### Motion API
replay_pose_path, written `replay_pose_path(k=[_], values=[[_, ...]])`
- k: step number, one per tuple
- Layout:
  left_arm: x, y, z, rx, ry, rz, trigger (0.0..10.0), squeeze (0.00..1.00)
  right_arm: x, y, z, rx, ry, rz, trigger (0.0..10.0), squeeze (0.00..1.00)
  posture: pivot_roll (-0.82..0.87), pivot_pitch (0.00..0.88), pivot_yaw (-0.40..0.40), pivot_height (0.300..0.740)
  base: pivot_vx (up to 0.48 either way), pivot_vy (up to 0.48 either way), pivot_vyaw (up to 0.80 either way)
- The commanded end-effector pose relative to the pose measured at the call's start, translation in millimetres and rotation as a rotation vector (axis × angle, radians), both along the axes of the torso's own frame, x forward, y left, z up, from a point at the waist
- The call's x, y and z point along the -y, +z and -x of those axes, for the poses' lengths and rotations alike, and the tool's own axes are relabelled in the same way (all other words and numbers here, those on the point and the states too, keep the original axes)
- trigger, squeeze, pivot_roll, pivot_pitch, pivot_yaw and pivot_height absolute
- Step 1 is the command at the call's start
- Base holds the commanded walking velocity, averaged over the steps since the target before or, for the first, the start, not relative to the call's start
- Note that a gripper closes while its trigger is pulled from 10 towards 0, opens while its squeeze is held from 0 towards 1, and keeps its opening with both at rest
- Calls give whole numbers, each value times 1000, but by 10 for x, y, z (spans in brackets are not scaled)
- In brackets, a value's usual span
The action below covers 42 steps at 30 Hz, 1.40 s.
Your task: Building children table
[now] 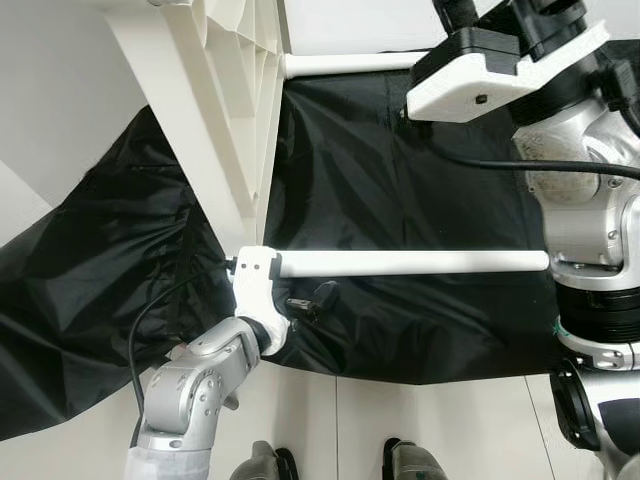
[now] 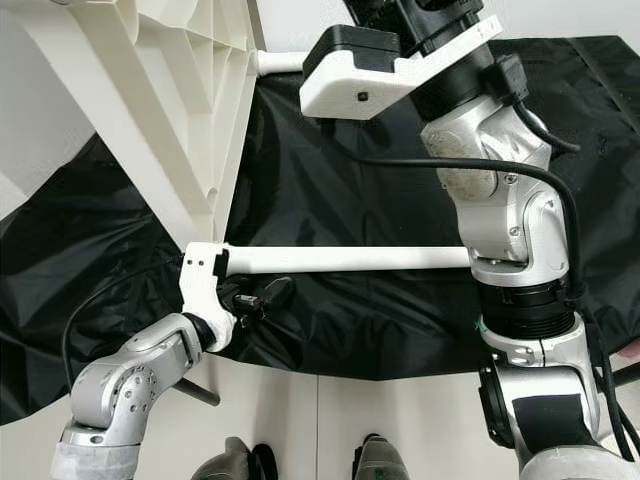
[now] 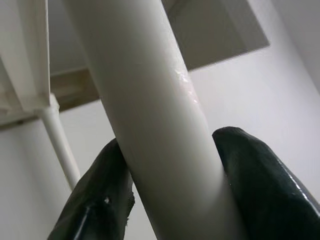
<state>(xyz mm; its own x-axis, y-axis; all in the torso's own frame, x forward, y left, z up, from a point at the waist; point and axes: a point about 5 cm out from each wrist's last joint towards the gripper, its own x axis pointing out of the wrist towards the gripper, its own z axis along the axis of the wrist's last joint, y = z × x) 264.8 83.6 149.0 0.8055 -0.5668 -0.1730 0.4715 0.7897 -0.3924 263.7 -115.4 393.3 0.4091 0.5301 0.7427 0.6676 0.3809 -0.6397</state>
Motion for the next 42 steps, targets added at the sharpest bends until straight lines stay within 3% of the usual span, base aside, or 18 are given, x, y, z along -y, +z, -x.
replay_pose_path(k=[1, 4, 6, 11, 18, 23, 27, 29, 32, 33, 35, 39, 40, 41, 42], values=[[-2, -39, -14, -31, 25, 3, 10000, 0, 51, 4, 22, -36, 49, -112, 0, 0, -101, 165, 120, 740, 0, 0, 0], [3, -23, -44, -36, 55, -2, 10000, 0, 94, -1, 37, -47, 46, -163, 0, 0, -101, 169, 118, 740, 0, 0, 0], [-5, 30, -125, -58, 142, 39, 10000, 0, 158, -26, 61, -77, 34, -237, 0, 0, -112, 172, 118, 740, 0, 0, 0], [-13, 95, -213, -78, 225, 64, 10000, 0, 186, -49, 67, -118, 31, -300, 0, 0, -115, 174, 117, 740, 0, 0, 0], [37, 204, -326, -136, 361, 145, 10000, 0, 33, 21, 48, -191, 134, -420, 0, 0, -135, 183, 107, 740, 0, 0, 0], [109, 230, -343, -155, 359, 172, 10000, 0, -21, 37, 39, -211, 164, -444, 0, 0, -138, 190, 98, 740, 0, 0, 0], [391, 422, -376, -147, 316, 265, 10000, 0, -75, 146, -65, -246, 195, -494, 0, 0, -142, 213, 74, 740, 0, 0, 0], [416, 443, -385, -151, 323, 278, 10000, 0, -64, 162, -76, -254, 196, -506, 0, 0, -142, 213, 74, 740, 0, 0, 0], [471, 539, -408, -165, 361, 418, 10000, 0, -2, 212, -118, -267, 167, -523, 0, 0, -151, 231, 56, 740, 0, 0, 0], [471, 539, -408, -165, 361, 418, 10000, 0, -2, 212, -118, -267, 167, -523, 0, 0, -151, 231, 56, 740, 0, 0, 0], [486, 608, -410, -125, 354, 425, 10000, 0, 5, 224, -116, -265, 159, -521, 0, 0, -153, 234, 54, 740, 0, 0, 0], [571, 782, -396, -60, 326, 522, 10000, 0, 9, 255, -142, -265, 154, -521, 0, 0, -162, 251, 51, 740, 0, 0, 0], [556, 847, -396, -26, 332, 556, 3725, 0, -6, 259, -151, -267, 154, -518, 0, 0, -164, 255, 52, 740, 0, 0, 0], [523, 888, -397, 4, 352, 569, 2157, 0, -16, 262, -154, -268, 154, -515, 0, 0, -164, 256, 52, 740, 0, 0, 0], [523, 888, -397, 4, 352, 569, 2157, 0, -16, 262, -154, -268, 154, -515, 0, 0, -164, 256, 52, 740, 0, 0, 0]])
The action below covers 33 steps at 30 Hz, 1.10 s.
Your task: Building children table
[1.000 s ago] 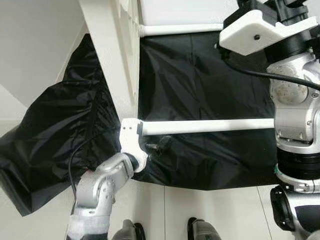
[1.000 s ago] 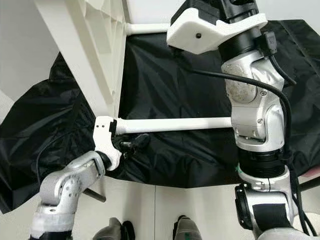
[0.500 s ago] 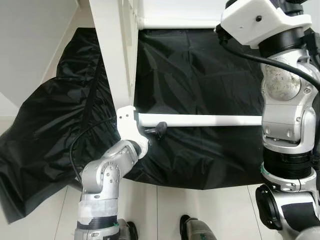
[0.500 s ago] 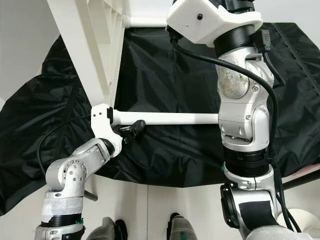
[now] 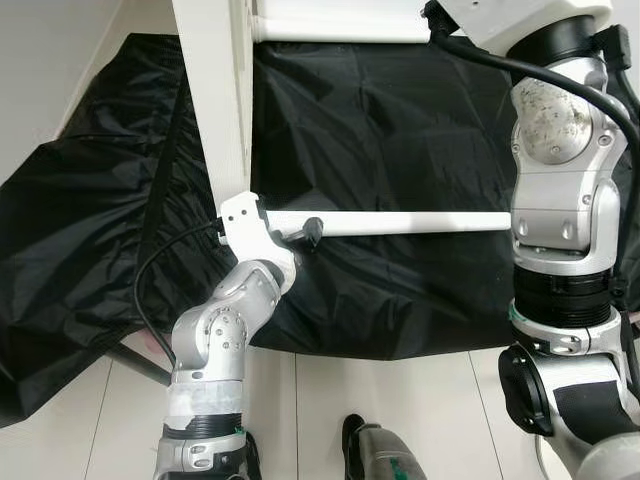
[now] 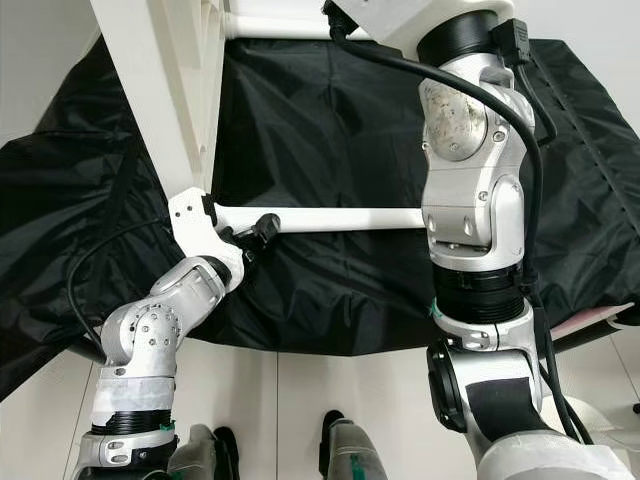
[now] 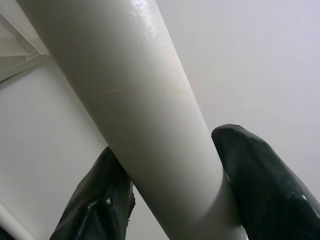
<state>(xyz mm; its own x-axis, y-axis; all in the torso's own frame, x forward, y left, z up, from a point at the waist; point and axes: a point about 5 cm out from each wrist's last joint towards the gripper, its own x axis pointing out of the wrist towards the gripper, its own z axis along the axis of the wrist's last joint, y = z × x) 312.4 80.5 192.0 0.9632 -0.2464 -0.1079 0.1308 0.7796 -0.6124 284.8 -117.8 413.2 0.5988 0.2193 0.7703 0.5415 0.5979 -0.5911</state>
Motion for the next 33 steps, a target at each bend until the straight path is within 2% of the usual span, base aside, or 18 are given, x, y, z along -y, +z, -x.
replay_pose_path(k=[1, 4, 8, 13, 14, 18, 23, 25, 26, 27, 28, 30, 32, 33], values=[[459, 494, 84, 140, 0, 313, 0, 0, -46, 62, 54, -6, 174, -156, 0, 0, -163, 258, 52, 740, 0, 0, 0], [434, 524, 92, 166, 8, 318, 0, 0, -51, 70, 53, -7, 170, -153, 0, 0, -164, 259, 51, 740, 0, 0, 0], [364, 547, 137, 231, 57, 284, 0, 0, -50, 74, 27, -8, 166, -146, 0, 0, -162, 257, 47, 740, 0, 0, 0], [281, 602, 145, 285, 111, 309, 0, 0, -52, 91, 11, -5, 169, -147, 0, 0, -163, 253, 42, 740, 0, 0, 0], [242, 655, 156, 332, 139, 296, 0, 0, -53, 112, 6, 1, 170, -149, 0, 0, -163, 254, 40, 740, 0, 0, 0], [233, 672, 158, 347, 148, 289, 0, 0, -51, 122, 4, 3, 170, -150, 0, 0, -165, 253, 40, 740, 0, 0, 0], [74, 819, 211, 462, 244, 218, 0, 0, 46, 201, 33, 25, 221, -231, 0, 0, -159, 253, 29, 740, 0, 0, 0], [61, 837, 214, 472, 252, 213, 0, 0, 69, 209, 35, 23, 228, -245, 0, 0, -159, 253, 29, 740, 0, 0, 0], [29, 873, 217, 494, 266, 199, 0, 0, 129, 212, 30, 5, 257, -301, 0, 0, -157, 253, 29, 740, 0, 0, 0], [29, 873, 217, 494, 266, 199, 0, 0, 129, 212, 30, 5, 257, -301, 0, 0, -157, 253, 29, 740, 0, 0, 0], [-16, 918, 221, 516, 284, 189, 0, 0, 202, 210, 24, -10, 282, -349, 0, 0, -154, 252, 29, 740, 0, 0, 0], [-16, 918, 221, 516, 284, 189, 0, 0, 202, 210, 24, -10, 282, -349, 0, 0, -154, 252, 29, 740, 0, 0, 0], [-88, 982, 227, 546, 311, 176, 0, 0, 313, 203, 11, -31, 312, -414, 0, 0, -153, 249, 31, 740, 0, 0, 0], [-88, 982, 227, 546, 311, 176, 0, 0, 313, 203, 11, -31, 312, -414, 0, 0, -153, 249, 31, 740, 0, 0, 0]])
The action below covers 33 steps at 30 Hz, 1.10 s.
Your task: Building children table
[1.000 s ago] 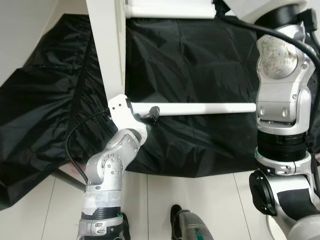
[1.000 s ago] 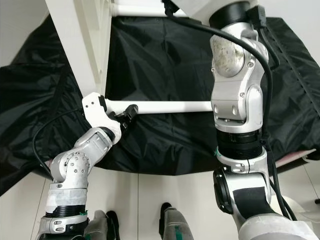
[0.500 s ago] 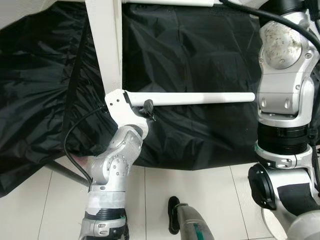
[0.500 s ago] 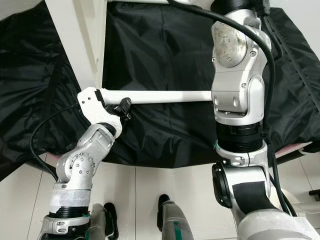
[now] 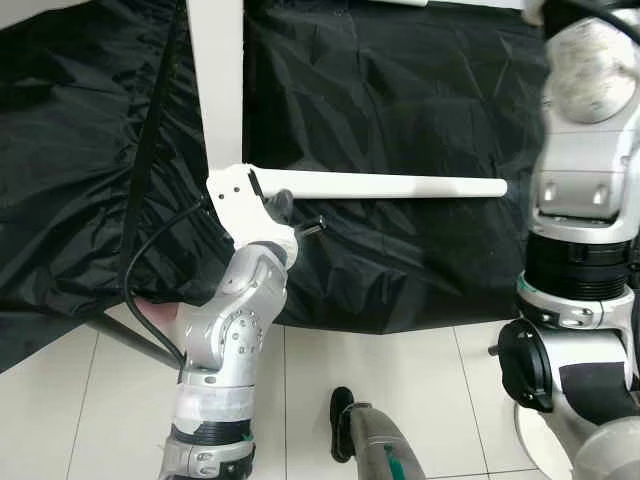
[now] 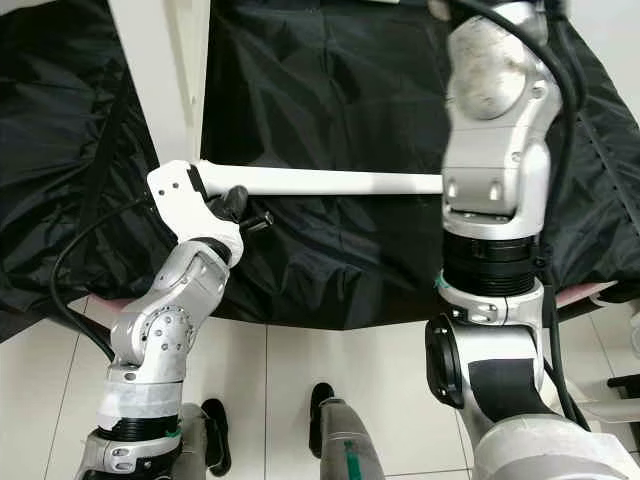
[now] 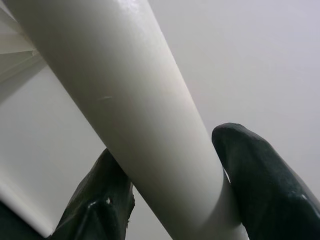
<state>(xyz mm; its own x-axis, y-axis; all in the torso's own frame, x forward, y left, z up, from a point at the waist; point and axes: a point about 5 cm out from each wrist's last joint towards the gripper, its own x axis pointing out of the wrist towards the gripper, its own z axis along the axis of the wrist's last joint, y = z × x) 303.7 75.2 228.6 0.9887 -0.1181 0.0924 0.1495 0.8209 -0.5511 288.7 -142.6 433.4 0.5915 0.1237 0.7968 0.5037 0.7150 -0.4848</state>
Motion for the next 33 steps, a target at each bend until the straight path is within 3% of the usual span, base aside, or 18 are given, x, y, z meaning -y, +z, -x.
replay_pose_path(k=[1, 5, 8, 10, 16, 17, 19, 20, 21, 22, 23, 24, 25, 26, 29, 30, 31, 33], values=[[-192, 652, 141, 366, 171, 206, 0, 0, 120, 0, 43, -20, 265, -274, 0, 0, -152, 246, 31, 740, 0, 0, 0], [-225, 674, 142, 375, 182, 206, 0, 0, 153, -1, 38, -24, 271, -289, 0, 0, -152, 246, 31, 740, 0, 0, 0], [-343, 922, 111, 455, 204, 226, 0, 0, 400, 32, 30, -6, 307, -473, 0, 0, -130, 225, 37, 740, 0, 0, 0], [-343, 922, 111, 455, 204, 226, 0, 0, 400, 32, 30, -6, 307, -473, 0, 0, -130, 225, 37, 740, 0, 0, 0], [-478, 1350, -35, 604, 227, 197, 0, 0, 944, 82, 23, 71, 256, -634, 0, 0, -108, 197, 44, 740, 0, 0, 0], [-482, 1458, -65, 640, 219, 180, 0, 0, 1154, -6, 3, 72, 199, -688, 0, 0, -100, 191, 41, 740, 0, 0, 0], [-482, 1458, -65, 640, 219, 180, 0, 0, 1154, -6, 3, 72, 199, -688, 0, 0, -100, 191, 41, 740, 0, 0, 0], [-461, 1564, -77, 674, 204, 168, 0, 0, 1352, -143, -3, 77, 158, -746, 0, 0, -89, 185, 46, 740, 0, 0, 0], [-461, 1564, -77, 674, 204, 168, 0, 0, 1352, -143, -3, 77, 158, -746, 0, 0, -89, 185, 46, 740, 0, 0, 0], [-382, 1674, -83, 695, 167, 156, 0, 0, 1585, -479, -58, 33, 114, -846, 0, 0, -67, 173, 66, 740, 0, 0, 0], [-382, 1674, -83, 695, 167, 156, 0, 0, 1585, -479, -58, 33, 114, -846, 0, 0, -67, 173, 66, 740, 0, 0, 0], [-278, 1743, -84, 698, 127, 154, 0, 0, 1776, -912, -110, -41, 60, -947, 0, 0, -54, 172, 77, 740, 0, 0, 0], [-278, 1743, -84, 698, 127, 154, 0, 0, 1776, -912, -110, -41, 60, -947, 0, 0, -54, 172, 77, 740, 0, 0, 0], [-39, 1732, -96, 654, 51, 133, 0, 0, 1883, -1763, -159, -232, 10, -1087, 0, 0, -40, 184, 100, 740, 0, 0, 0], [53, 1700, -101, 630, 26, 126, 0, 0, 1859, -2038, -157, -305, 7, -1118, 0, 0, -40, 184, 100, 740, 0, 0, 0], [129, 1616, -129, 580, 8, 108, 4392, 0, 1772, -2235, -148, -354, 17, -1140, 10000, 0, -33, 196, 108, 740, 0, 0, 0], [214, 1520, -151, 543, -29, 65, 10000, 0, 1691, -2344, -135, -377, 8, -1132, 10000, 0, -38, 203, 113, 740, 0, 0, 0], [260, 1464, -175, 523, -52, 37, 10000, 0, 1648, -2378, -132, -379, 2, -1124, 10000, 0, -38, 203, 113, 740, 0, 0, 0]])
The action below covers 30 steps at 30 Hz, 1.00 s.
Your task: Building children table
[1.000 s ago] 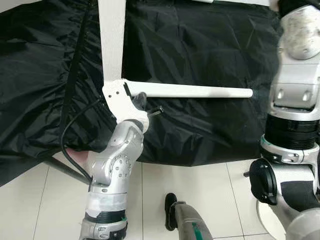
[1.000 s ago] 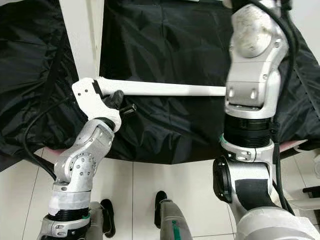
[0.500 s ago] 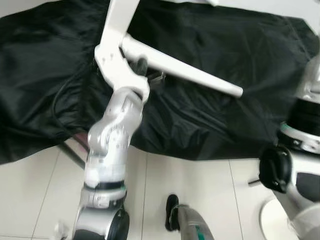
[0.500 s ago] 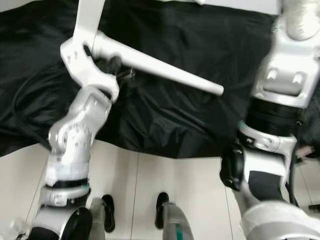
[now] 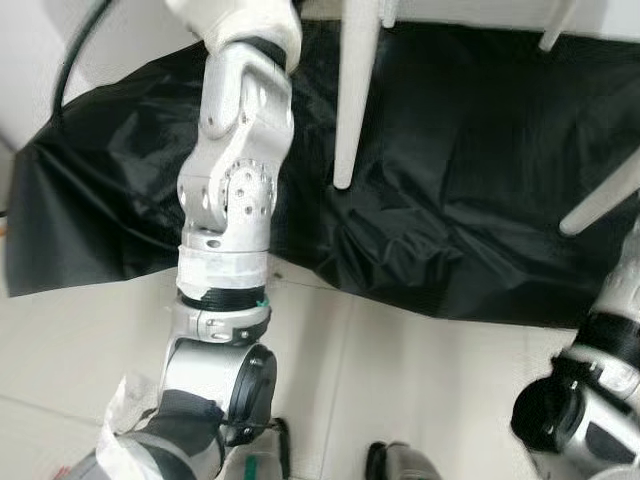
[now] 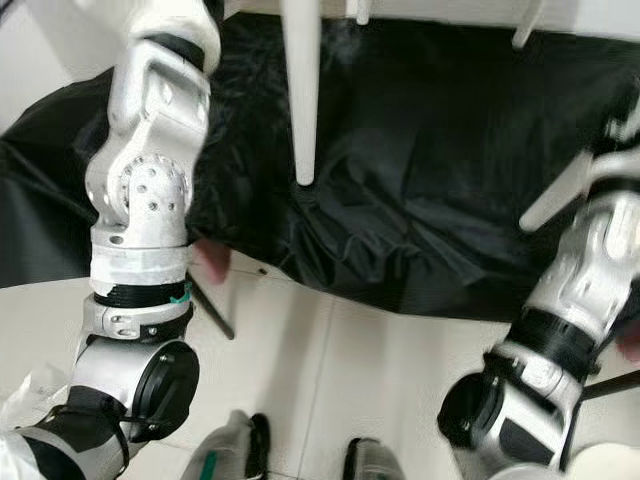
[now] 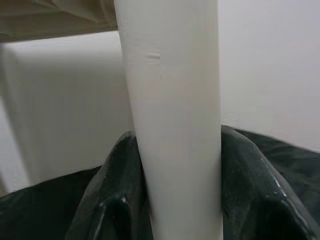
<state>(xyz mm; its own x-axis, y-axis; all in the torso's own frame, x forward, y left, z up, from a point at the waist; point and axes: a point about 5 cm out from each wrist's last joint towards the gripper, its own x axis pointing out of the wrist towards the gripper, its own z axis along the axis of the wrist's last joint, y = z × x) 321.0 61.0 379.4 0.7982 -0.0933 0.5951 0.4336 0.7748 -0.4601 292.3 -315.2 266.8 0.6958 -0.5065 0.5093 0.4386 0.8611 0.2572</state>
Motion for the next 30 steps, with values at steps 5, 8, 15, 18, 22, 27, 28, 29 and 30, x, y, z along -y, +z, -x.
replay_pose_path(k=[5, 8, 15, 18, 22, 27, 28, 29, 30], values=[[144, -277, -38, -34, -42, -157, 10000, 525, -179, -612, -175, -219, 113, -116, 10000, 322, -24, 225, 113, 740, 0, 0, 0], [140, -314, -29, -35, -75, -150, 10000, 1000, -205, -574, -201, -209, 136, -103, 10000, 1000, -28, 227, 110, 740, 0, 0, 0], [105, -463, -20, -56, -72, -204, 10000, 1000, -246, -494, -203, -151, 168, -57, 10000, 1000, -26, 239, 93, 740, 0, 0, 0], [77, -539, 0, -69, -74, -227, 10000, 1000, -269, -469, -187, -139, 176, -29, 10000, 1000, -27, 243, 90, 740, 0, 0, 0], [1, -763, 126, -87, -86, -351, 10000, 1000, -347, -412, -99, -112, 176, 57, 10000, 0, -29, 252, 85, 740, 0, 0, 0], [-25, -918, 237, -77, -130, -434, 10000, 0, -425, -418, -10, -103, 155, 85, 10000, 0, -33, 256, 83, 740, 0, 0, 0], [-24, -950, 259, -79, -145, -450, 10000, 0, -443, -424, 7, -100, 155, 85, 10000, 0, -34, 257, 85, 740, 0, 0, 0], [-24, -950, 259, -79, -145, -450, 10000, 0, -443, -424, 7, -100, 155, 85, 10000, 0, -34, 257, 85, 740, 0, 0, 0], [-32, -974, 286, -75, -152, -457, 10000, 0, -471, -433, 32, -103, 151, 108, 10000, 0, -35, 257, 83, 740, 0, 0, 0]])
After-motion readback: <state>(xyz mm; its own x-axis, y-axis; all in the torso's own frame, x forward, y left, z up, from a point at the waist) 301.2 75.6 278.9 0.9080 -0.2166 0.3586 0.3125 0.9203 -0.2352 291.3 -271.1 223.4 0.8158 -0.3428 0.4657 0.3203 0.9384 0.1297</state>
